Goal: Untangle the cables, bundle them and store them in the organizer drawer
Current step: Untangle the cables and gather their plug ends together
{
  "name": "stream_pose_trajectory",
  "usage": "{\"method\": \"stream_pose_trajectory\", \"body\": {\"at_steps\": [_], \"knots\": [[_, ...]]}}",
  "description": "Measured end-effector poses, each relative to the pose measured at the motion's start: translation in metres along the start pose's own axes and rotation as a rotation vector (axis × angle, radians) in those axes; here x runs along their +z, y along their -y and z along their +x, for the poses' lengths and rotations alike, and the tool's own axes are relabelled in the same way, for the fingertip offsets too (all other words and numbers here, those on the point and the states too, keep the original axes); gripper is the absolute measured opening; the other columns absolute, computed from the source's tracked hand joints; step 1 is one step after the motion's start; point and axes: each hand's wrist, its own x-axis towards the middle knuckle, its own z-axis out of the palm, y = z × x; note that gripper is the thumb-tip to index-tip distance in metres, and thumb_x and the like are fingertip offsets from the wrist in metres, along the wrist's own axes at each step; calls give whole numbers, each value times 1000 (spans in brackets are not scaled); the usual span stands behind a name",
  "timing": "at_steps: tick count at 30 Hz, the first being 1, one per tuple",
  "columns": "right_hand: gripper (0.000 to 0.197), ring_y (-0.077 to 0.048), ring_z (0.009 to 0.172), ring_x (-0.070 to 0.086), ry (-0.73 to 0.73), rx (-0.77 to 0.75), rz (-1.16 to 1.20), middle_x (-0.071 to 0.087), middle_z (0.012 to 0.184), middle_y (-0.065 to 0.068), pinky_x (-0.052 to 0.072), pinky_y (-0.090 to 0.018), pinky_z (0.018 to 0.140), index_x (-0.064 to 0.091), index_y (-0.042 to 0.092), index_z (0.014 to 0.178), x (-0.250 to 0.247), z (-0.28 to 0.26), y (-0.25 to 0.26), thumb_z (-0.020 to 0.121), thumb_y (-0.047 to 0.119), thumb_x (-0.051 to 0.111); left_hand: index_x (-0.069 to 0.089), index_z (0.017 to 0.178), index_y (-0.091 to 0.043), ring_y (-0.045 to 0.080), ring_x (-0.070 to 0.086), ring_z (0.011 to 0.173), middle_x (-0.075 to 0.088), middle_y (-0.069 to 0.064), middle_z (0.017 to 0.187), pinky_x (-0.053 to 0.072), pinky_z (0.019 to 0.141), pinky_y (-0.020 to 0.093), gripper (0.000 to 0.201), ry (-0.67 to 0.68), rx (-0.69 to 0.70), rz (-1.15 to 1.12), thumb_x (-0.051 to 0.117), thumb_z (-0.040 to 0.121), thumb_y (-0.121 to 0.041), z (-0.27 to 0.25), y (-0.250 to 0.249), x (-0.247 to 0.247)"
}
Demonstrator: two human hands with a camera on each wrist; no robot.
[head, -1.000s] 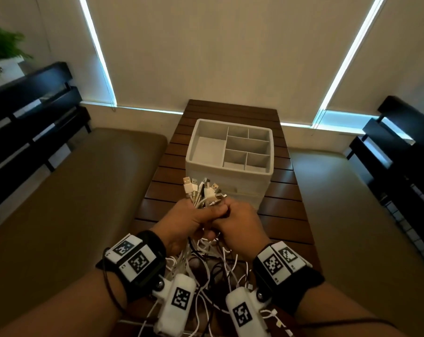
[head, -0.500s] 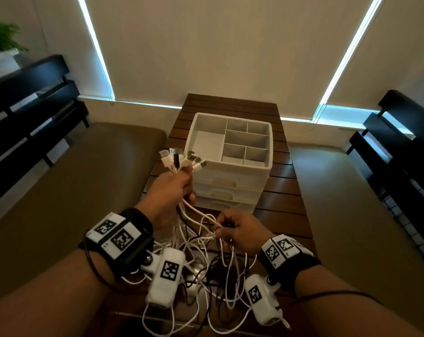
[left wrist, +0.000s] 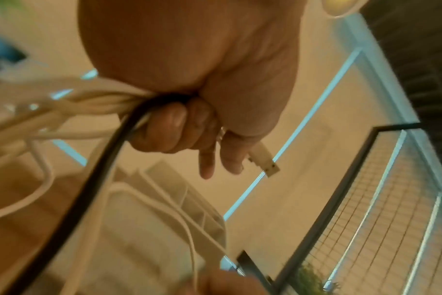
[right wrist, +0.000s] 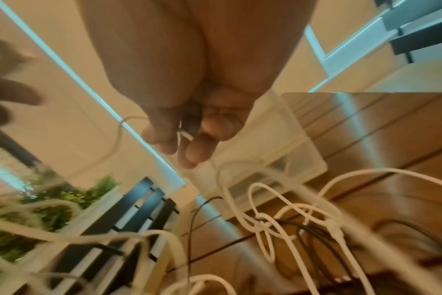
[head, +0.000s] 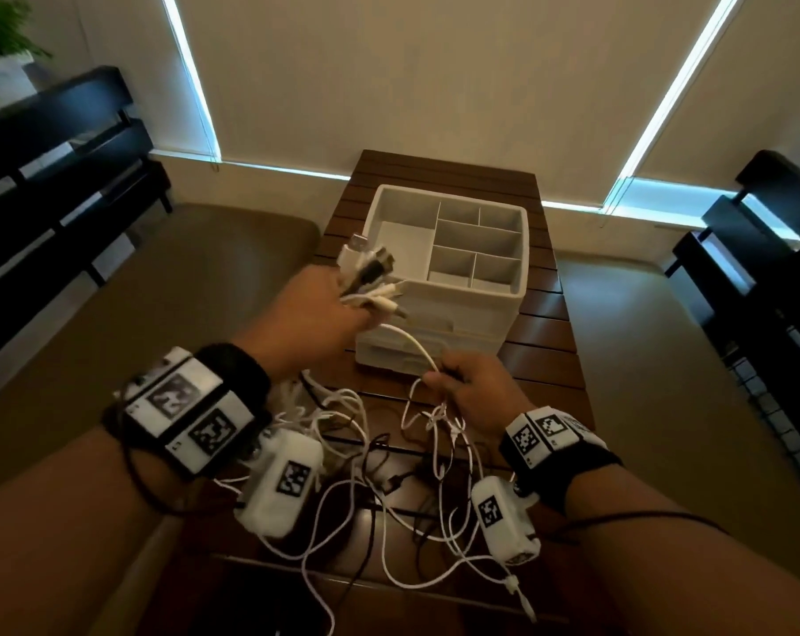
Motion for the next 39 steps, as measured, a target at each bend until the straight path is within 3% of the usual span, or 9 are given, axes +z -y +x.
{"method": "stream_pose_trajectory", "body": {"at_steps": [3,6,11,14,20,23,26,35,39], "knots": [[18,1,49,52,33,-75,13,60,61,9,44,-17,52,67,25,80,-1,5,20,92,13,60,64,73,-21,-3,46,43,58,-7,57,36,43,14,15,129,-84,-170,72,85,-25,-5,7,36],[24,4,53,55,47,-128,16,63,62,15,42,-10,54,66,32,81,-4,9,31,90,10,61,63,69,-18,10,56,57,62,0,64,41,49,19,18,142,-96,-48,75,81,-24,3,17,49],[12,-10,59,58,157,-38,-81,62,68,2,54,-40,64,61,18,78,-4,11,11,90,20,62,56,62,-24,3,47,51,51,-7,59,29,37,11,29,-23,-100,184,74,83,-31,16,8,14],[15,-17,64,59,173,49,-95,65,77,-8,55,-46,71,60,22,76,-5,10,-2,90,21,62,45,56,-24,3,40,50,44,-7,57,26,40,15,40,-142,-83,333,73,84,-29,17,-3,-15],[13,-18,62,60,134,15,-99,67,76,-8,54,-38,65,65,12,83,-15,18,19,93,17,58,65,85,-21,9,44,55,47,-7,63,33,55,26,4,-175,-84,394,69,86,-23,9,3,-8],[9,-13,59,61,82,-45,-44,70,79,-8,51,-31,57,68,16,87,-13,22,33,92,16,60,59,73,-26,9,56,60,57,-8,66,37,49,23,17,-5,-27,272,71,84,-29,5,3,20],[19,4,54,56,79,-125,-131,65,71,9,41,-15,54,66,29,81,-13,25,39,90,13,63,60,68,-18,13,57,58,59,-2,66,40,47,24,20,65,-38,284,72,82,-26,11,10,39],[6,-11,78,64,225,-9,-379,69,81,4,52,-30,76,69,19,84,-15,19,14,86,18,64,55,62,-21,7,44,48,51,-4,57,29,36,10,31,51,-56,137,72,86,-31,9,-13,13],[6,-8,74,62,71,-11,-129,67,80,3,47,-20,69,70,21,82,-16,14,12,84,15,69,58,66,-18,8,47,52,53,-3,60,30,45,21,28,8,-60,273,71,85,-34,10,-19,-5]]}}
